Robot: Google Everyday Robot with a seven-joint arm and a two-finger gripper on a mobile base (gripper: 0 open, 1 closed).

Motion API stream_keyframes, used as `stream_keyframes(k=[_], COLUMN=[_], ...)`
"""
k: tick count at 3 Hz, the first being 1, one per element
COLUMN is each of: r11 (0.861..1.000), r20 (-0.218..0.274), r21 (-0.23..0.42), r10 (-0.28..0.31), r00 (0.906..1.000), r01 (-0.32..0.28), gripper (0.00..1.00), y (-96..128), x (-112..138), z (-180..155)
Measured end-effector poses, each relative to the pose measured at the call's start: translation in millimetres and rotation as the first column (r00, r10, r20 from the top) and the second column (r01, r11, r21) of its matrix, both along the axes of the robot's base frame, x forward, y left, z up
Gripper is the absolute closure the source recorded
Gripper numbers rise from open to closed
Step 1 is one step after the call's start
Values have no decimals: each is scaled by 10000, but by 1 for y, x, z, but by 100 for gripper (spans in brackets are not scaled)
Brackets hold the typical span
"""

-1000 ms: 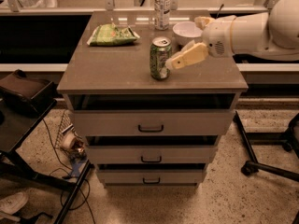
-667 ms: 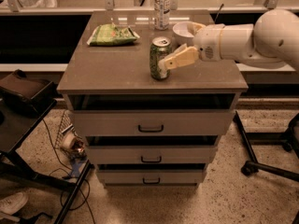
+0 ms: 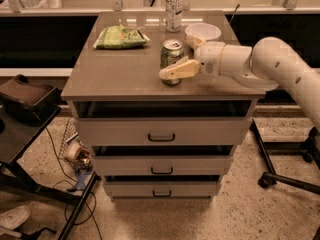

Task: Knock green can over

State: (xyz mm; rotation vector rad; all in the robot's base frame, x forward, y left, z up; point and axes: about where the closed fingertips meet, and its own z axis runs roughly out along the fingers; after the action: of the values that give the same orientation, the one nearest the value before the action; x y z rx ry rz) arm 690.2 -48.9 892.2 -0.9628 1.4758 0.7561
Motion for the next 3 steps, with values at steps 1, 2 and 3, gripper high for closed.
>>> stream_keyframes(k=[1,2,3], r11=[9986,9985,9984], r20=[115,-42,-45], r21=[437,487,488], r10=[287,243,293], r00=[9995,9997,9996], r01=[-292,-241,-291], gripper=[24,47,70], y=[9,8,11], x=[-5,-13,-13], z=[-16,-34,-34])
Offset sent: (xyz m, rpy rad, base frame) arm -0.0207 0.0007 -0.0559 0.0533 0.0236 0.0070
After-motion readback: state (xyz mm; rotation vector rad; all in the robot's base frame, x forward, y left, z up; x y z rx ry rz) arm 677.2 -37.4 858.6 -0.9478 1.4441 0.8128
